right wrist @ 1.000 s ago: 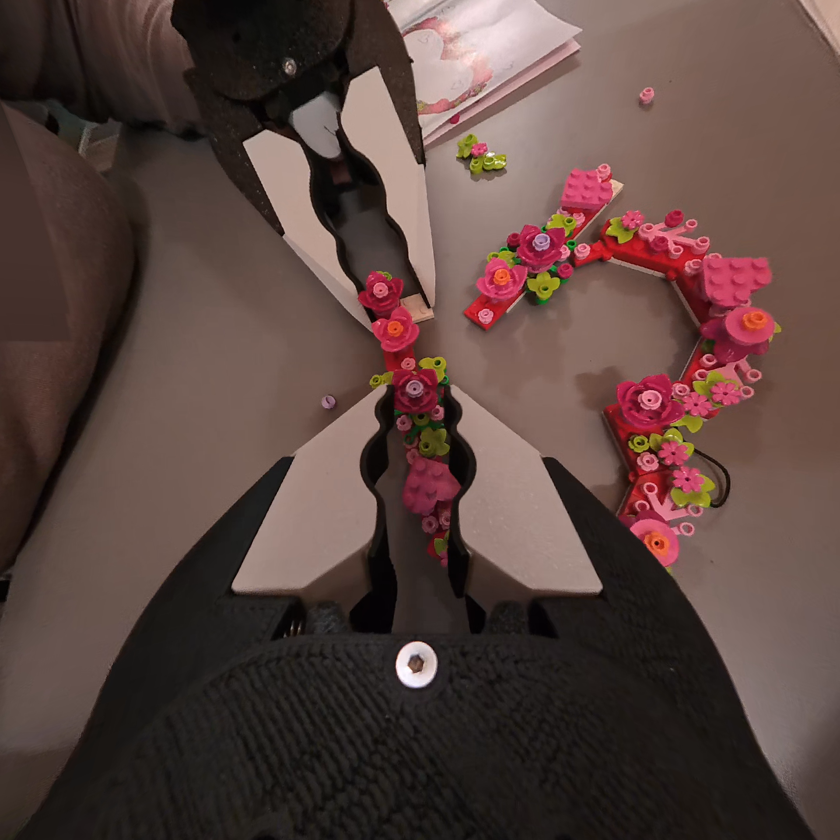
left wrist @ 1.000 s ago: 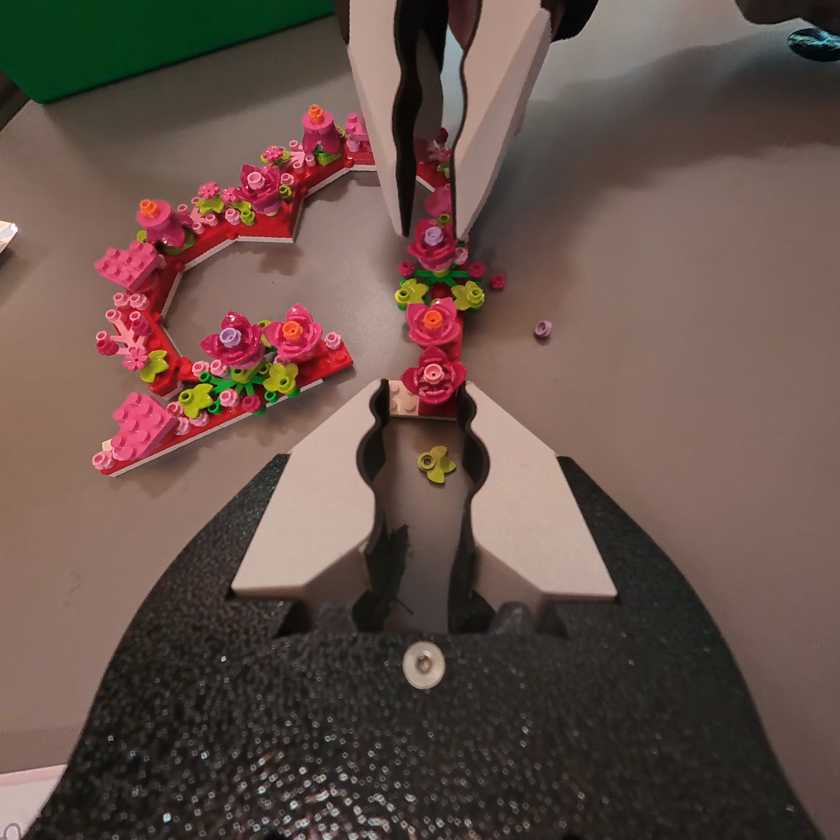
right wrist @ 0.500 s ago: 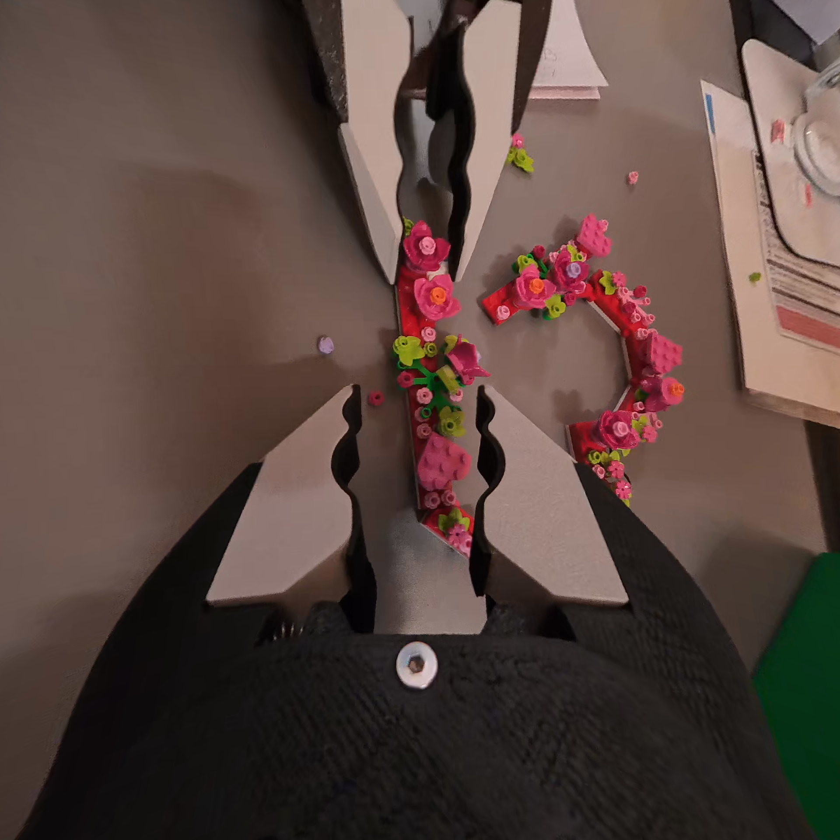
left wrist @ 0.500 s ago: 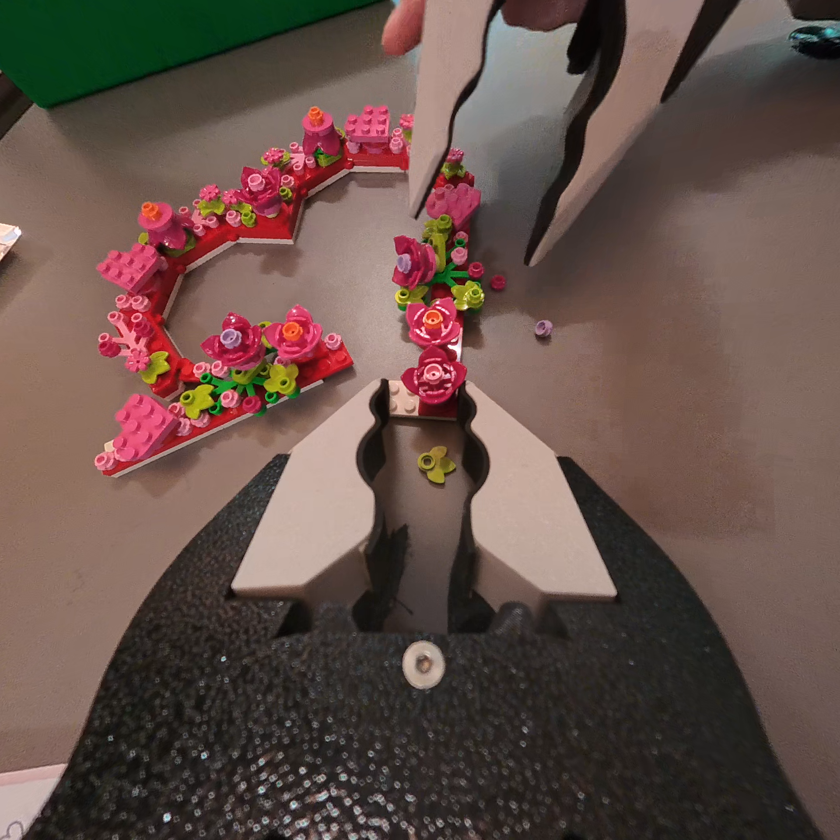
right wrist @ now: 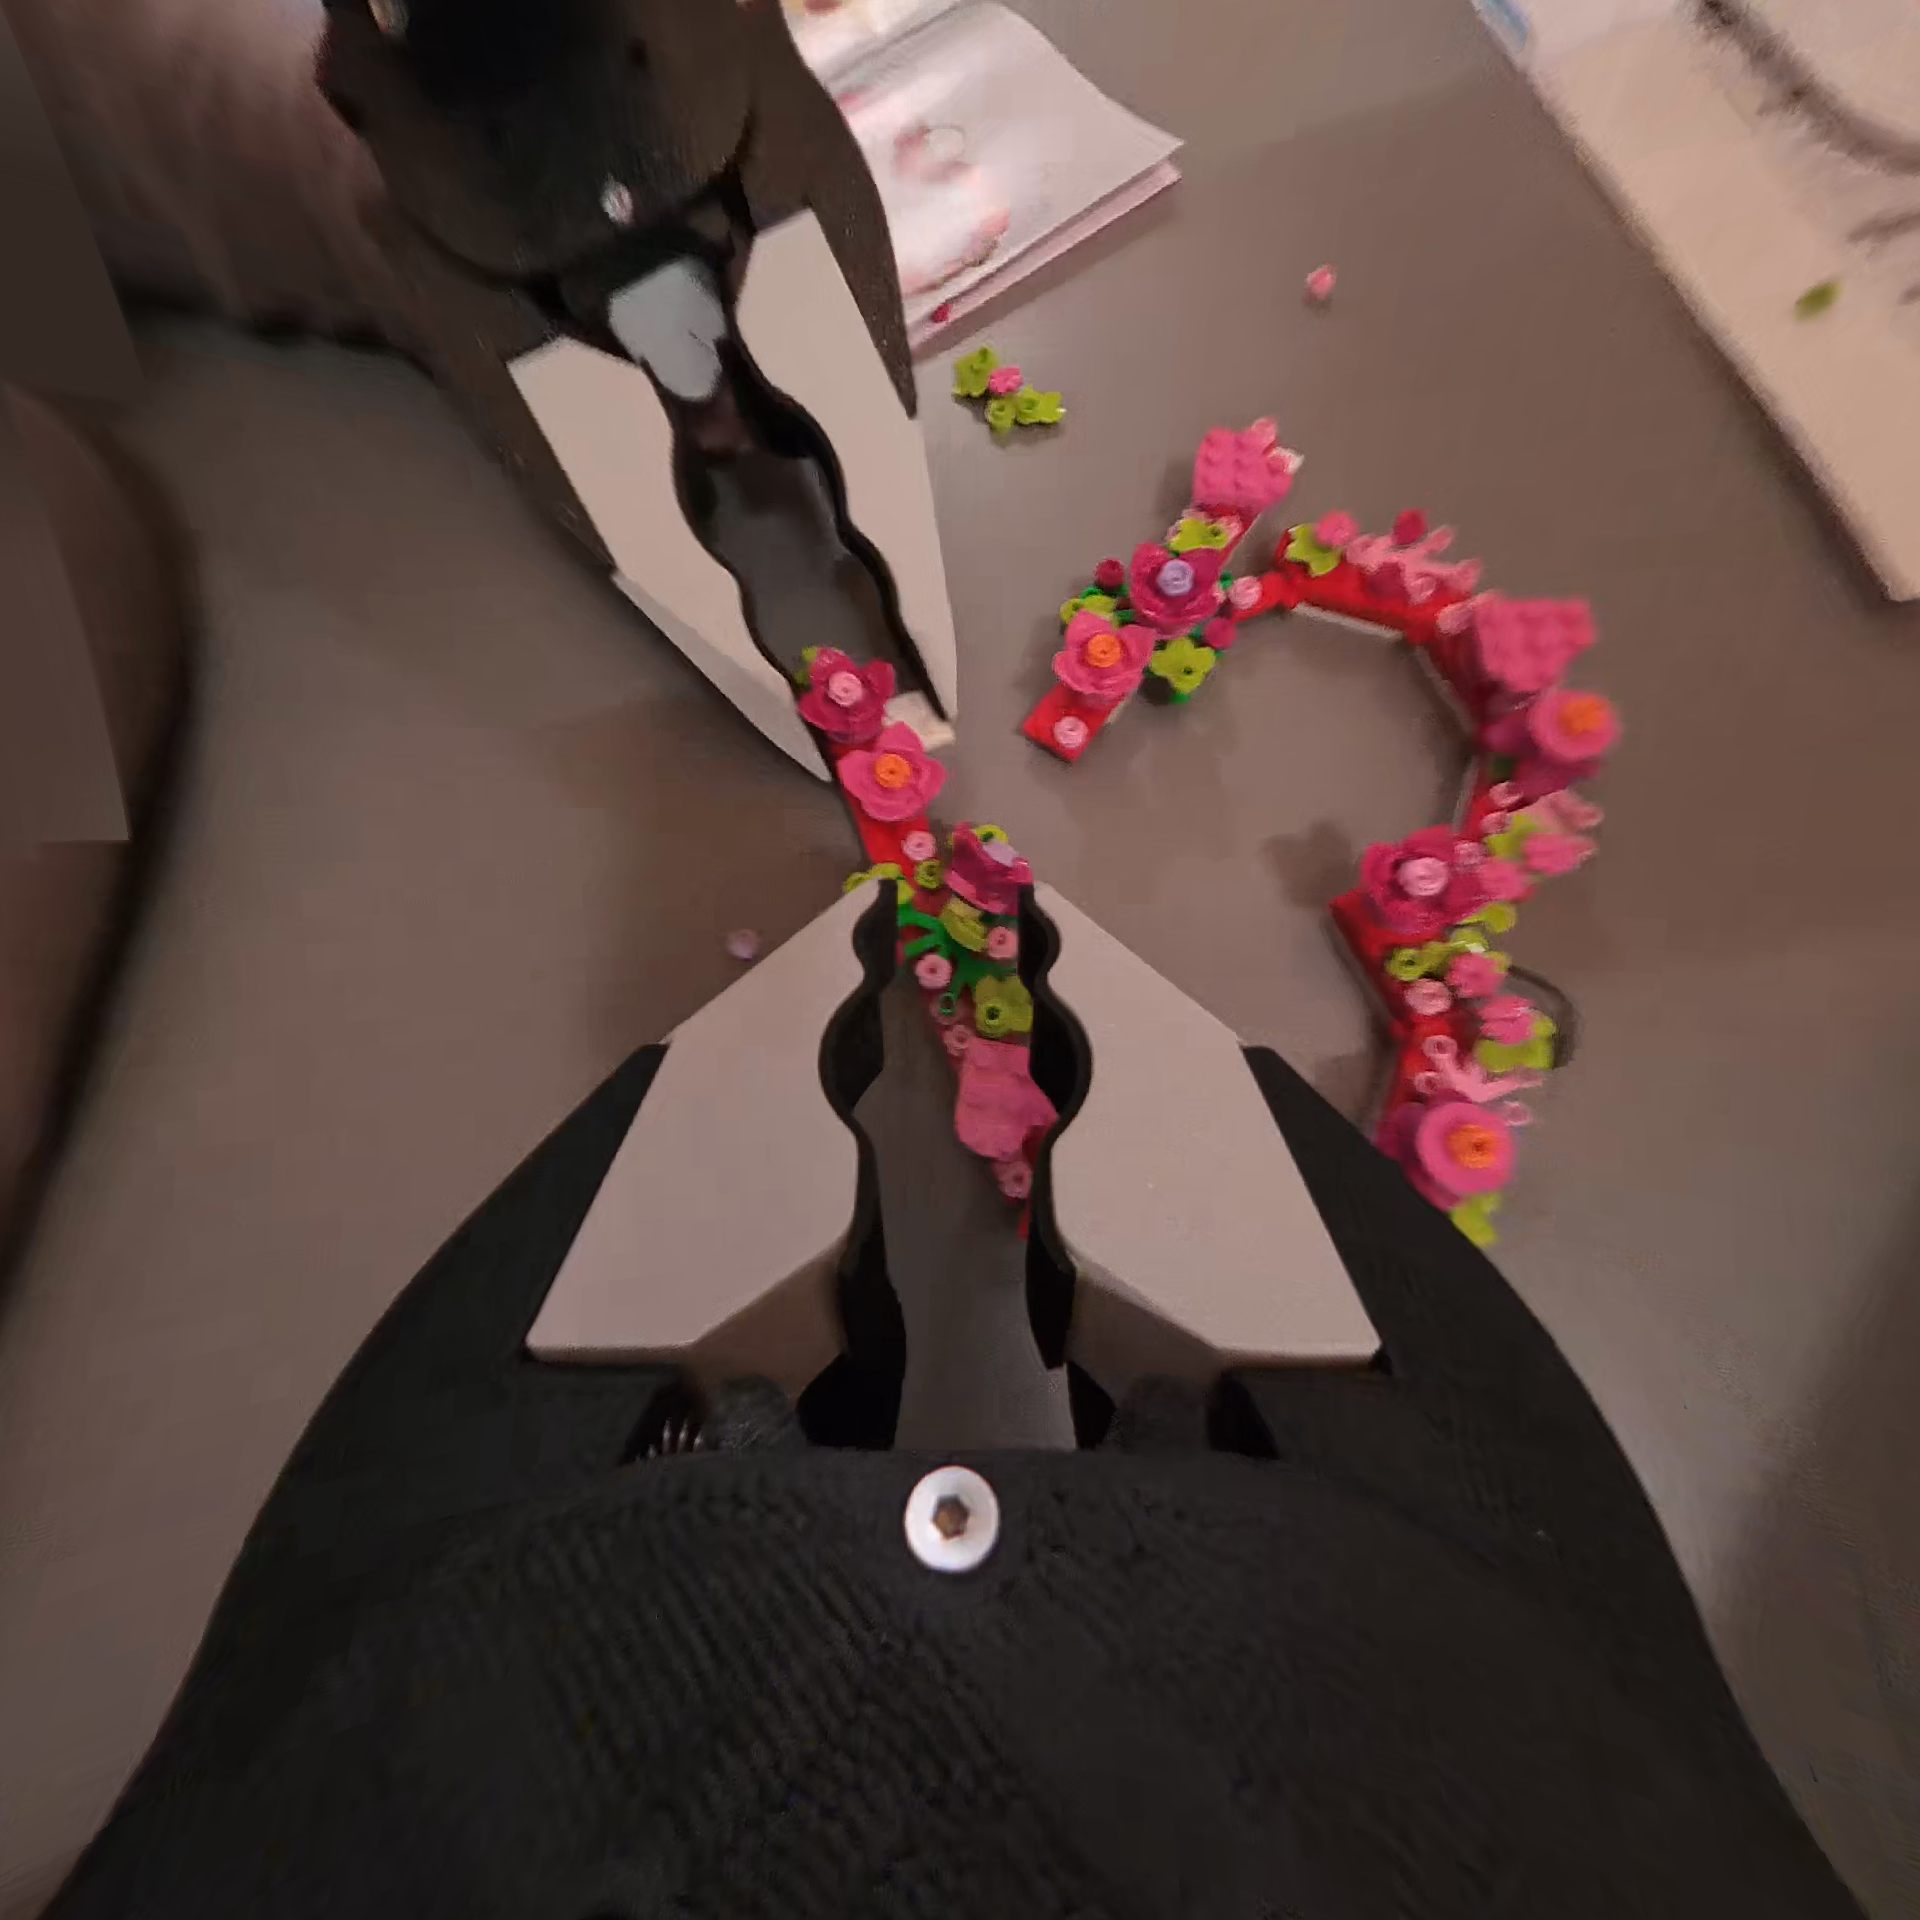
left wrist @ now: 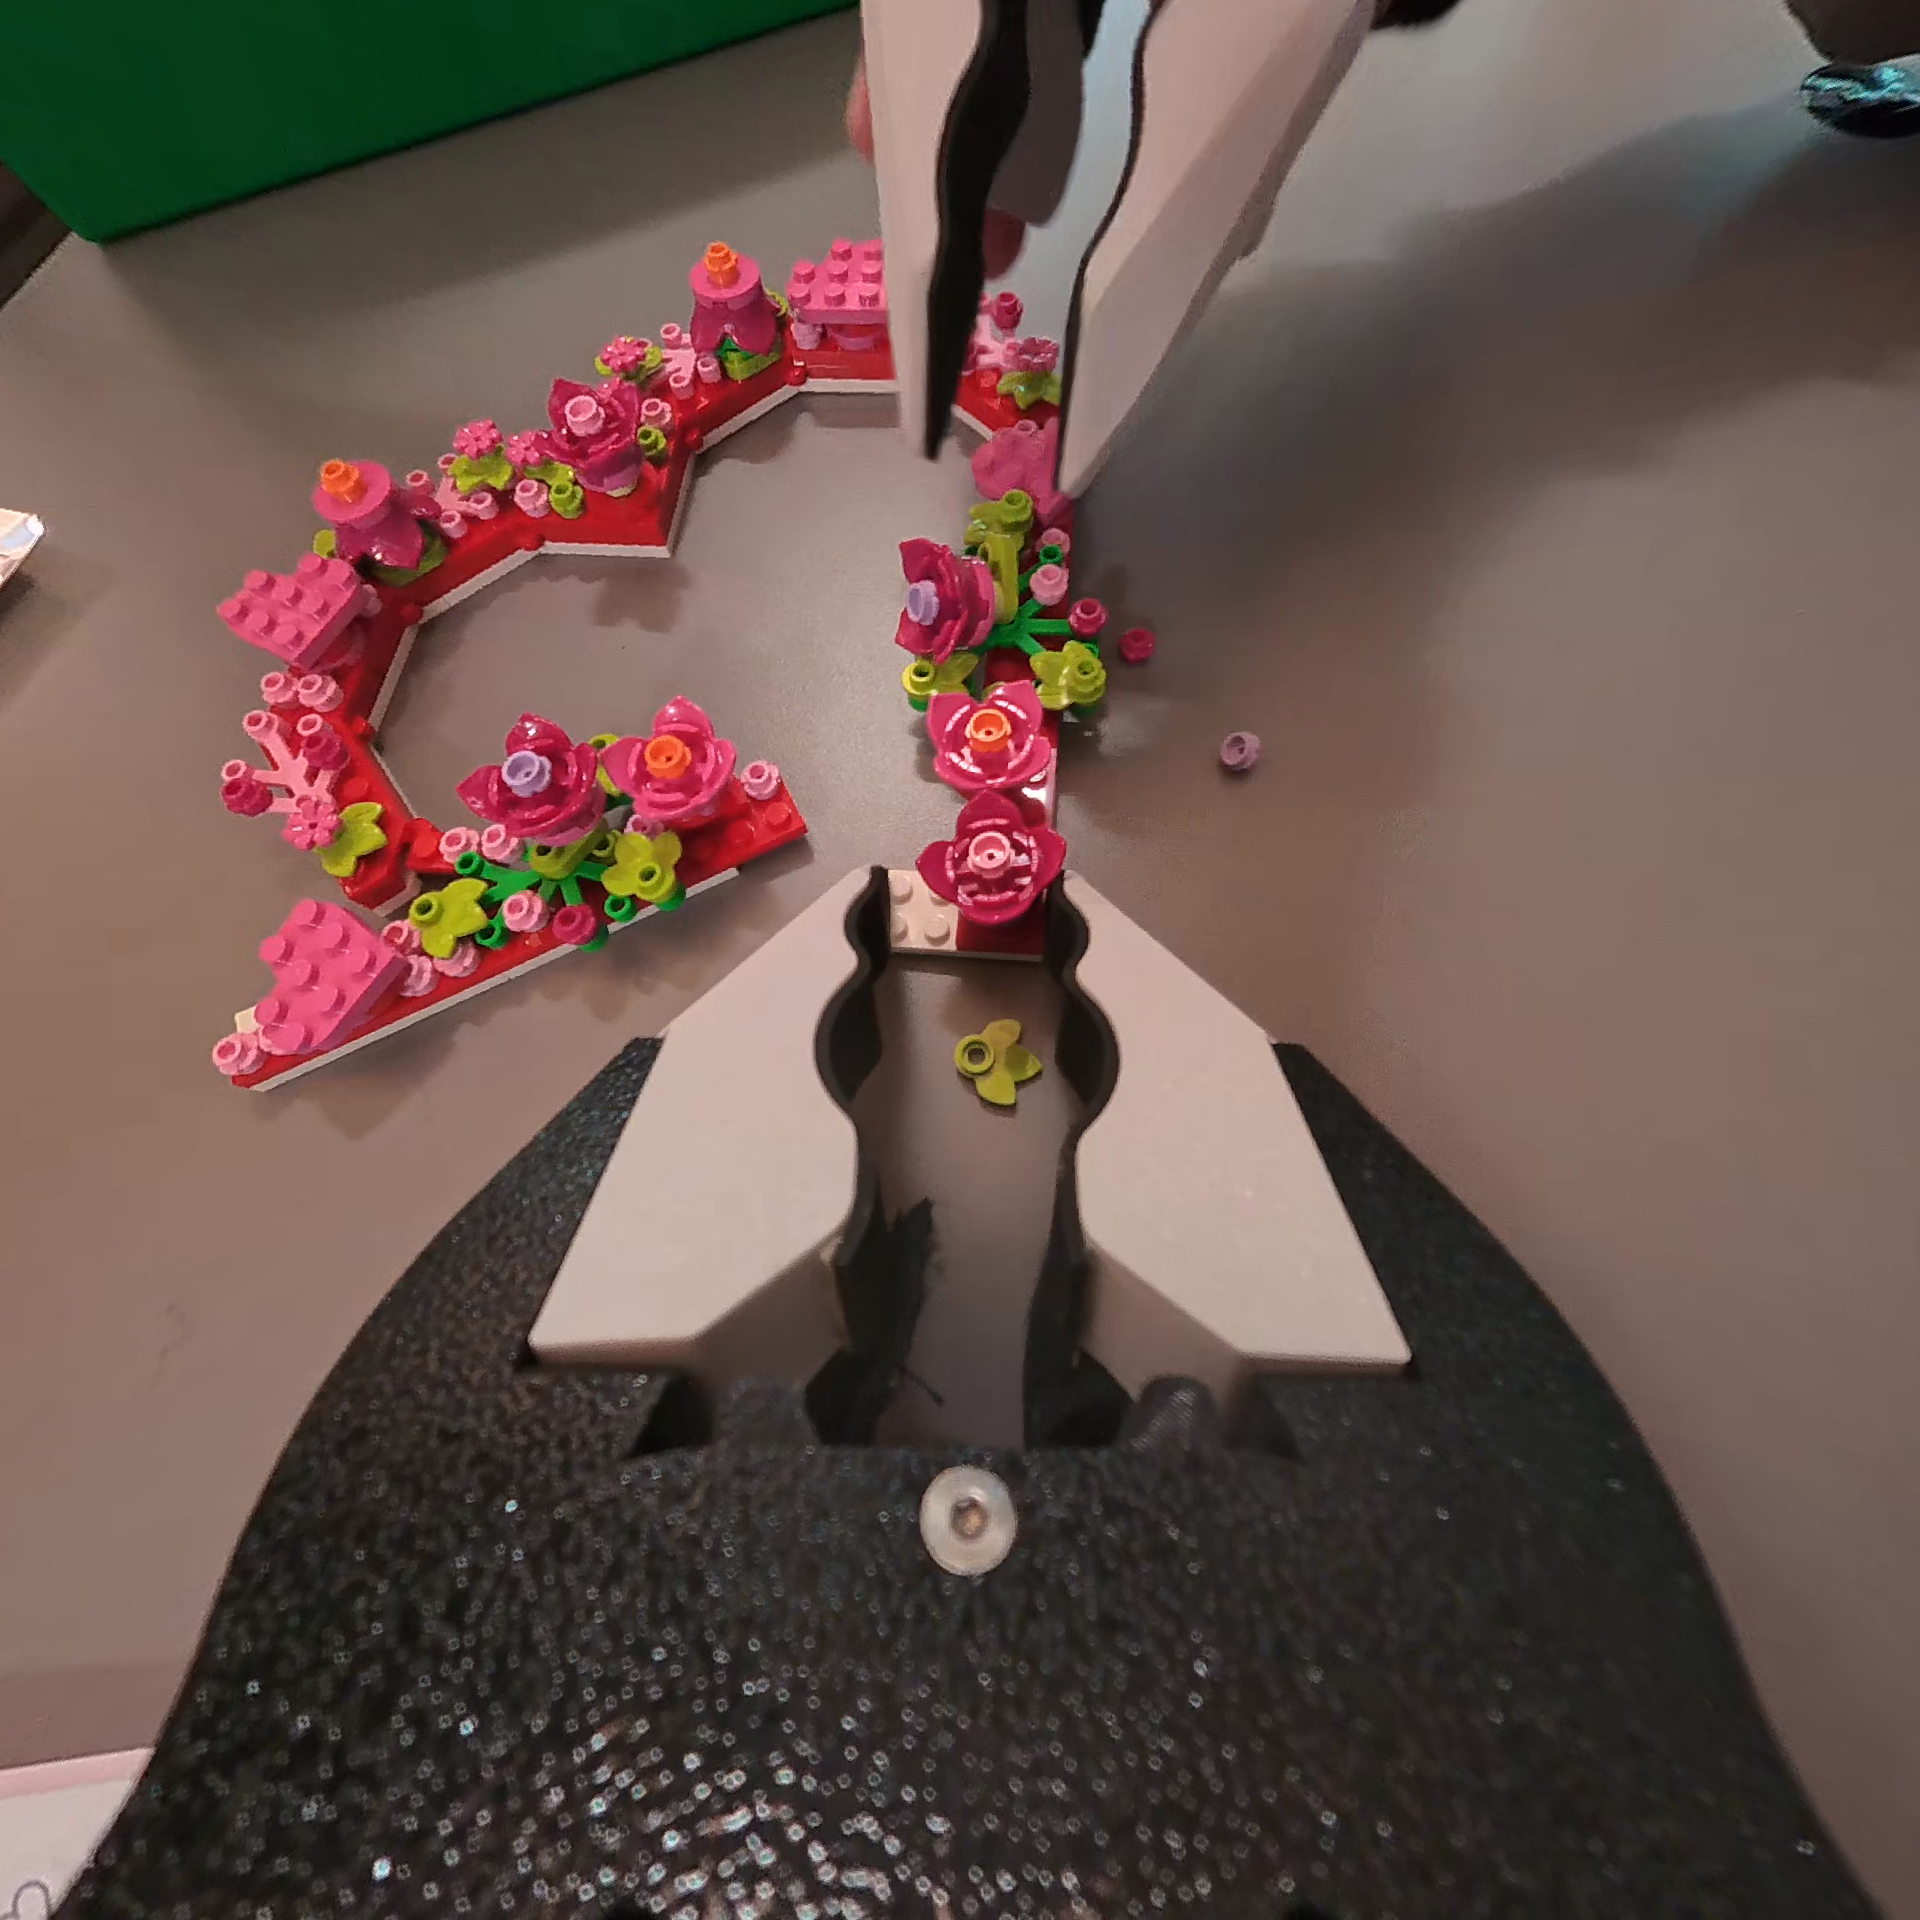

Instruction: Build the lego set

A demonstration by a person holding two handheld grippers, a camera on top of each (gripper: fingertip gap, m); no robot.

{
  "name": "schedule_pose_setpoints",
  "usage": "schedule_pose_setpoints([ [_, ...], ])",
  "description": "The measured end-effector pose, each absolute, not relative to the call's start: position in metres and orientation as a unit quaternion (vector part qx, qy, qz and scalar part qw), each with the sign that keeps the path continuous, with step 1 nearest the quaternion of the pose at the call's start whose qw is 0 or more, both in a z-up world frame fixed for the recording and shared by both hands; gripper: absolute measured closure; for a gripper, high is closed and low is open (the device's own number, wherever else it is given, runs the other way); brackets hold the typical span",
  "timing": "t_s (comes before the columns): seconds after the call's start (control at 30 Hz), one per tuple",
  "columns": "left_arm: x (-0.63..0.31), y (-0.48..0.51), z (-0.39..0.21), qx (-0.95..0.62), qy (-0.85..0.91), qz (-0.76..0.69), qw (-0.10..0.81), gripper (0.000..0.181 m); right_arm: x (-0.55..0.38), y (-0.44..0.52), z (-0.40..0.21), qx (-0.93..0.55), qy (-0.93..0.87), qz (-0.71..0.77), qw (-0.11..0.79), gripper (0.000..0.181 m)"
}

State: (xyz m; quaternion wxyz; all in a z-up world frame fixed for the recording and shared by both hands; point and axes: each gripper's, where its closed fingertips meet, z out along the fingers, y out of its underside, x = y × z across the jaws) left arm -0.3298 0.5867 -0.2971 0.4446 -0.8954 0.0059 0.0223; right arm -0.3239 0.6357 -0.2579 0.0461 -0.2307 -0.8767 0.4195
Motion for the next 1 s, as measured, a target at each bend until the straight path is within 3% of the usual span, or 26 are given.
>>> schedule_pose_setpoints([
  [0.03, -0.33, 0.587, -0.297, -0.895, 0.006, 0.023, 0.445, 0.153, -0.324, 0.635, -0.257, -0.249, -0.87, 0.426, 0.019, 0.162],
  [0.3, -0.33, 0.587, -0.297, -0.895, 0.006, 0.022, 0.445, 0.153, -0.323, 0.639, -0.273, -0.299, -0.866, 0.396, -0.06, 0.164],
  [0.53, -0.33, 0.587, -0.297, -0.895, 0.006, 0.023, 0.445, 0.153, -0.324, 0.636, -0.277, -0.304, -0.862, 0.399, -0.077, 0.165],
  [0.67, -0.33, 0.587, -0.297, -0.895, 0.006, 0.023, 0.445, 0.153, -0.326, 0.636, -0.279, -0.295, -0.866, 0.398, -0.062, 0.175],
  [1.0, -0.33, 0.587, -0.297, -0.896, 0.005, 0.021, 0.444, 0.153, -0.324, 0.637, -0.282, -0.181, -0.902, 0.389, 0.037, 0.176],
])
